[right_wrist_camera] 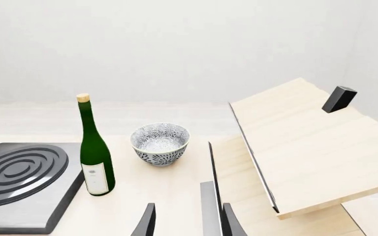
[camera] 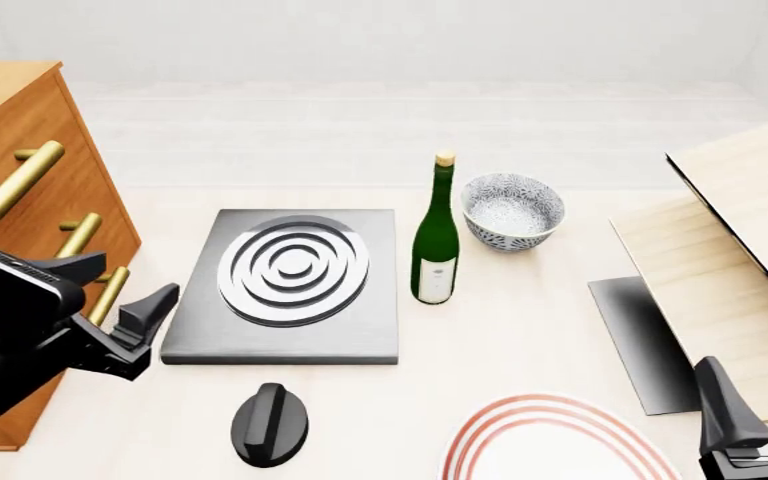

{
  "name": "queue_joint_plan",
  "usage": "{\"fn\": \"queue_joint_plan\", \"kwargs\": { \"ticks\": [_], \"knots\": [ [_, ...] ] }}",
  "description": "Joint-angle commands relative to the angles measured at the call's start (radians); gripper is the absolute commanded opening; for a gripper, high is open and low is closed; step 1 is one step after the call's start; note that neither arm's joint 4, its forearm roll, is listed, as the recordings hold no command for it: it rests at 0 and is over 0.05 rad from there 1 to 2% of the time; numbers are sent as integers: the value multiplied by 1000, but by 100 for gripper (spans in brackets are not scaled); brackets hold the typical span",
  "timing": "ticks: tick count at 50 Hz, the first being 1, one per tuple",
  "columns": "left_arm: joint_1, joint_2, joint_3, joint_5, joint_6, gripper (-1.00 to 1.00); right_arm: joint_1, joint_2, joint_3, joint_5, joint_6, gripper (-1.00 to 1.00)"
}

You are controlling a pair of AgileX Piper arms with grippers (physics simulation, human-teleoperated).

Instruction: Turn on the stove.

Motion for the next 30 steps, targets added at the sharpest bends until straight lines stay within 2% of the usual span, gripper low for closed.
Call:
{"fn": "queue_joint_plan", "kwargs": {
  "ticks": [1,15,20,22,23,30],
  "knots": [
    [-46,85,-75,60,-19,100,0,6,1,-7,1,100],
    [-125,173,-104,64,-143,100,0,-6,-10,17,-1,100],
    [-143,190,-104,50,-149,100,0,-7,-14,20,0,100],
    [-141,211,-87,23,-150,100,0,-7,-15,22,0,100],
    [-146,250,-53,-30,-157,100,0,-7,-18,25,0,100],
    [-166,269,-41,-53,-170,100,0,-7,-17,24,0,100]
  ]
}}
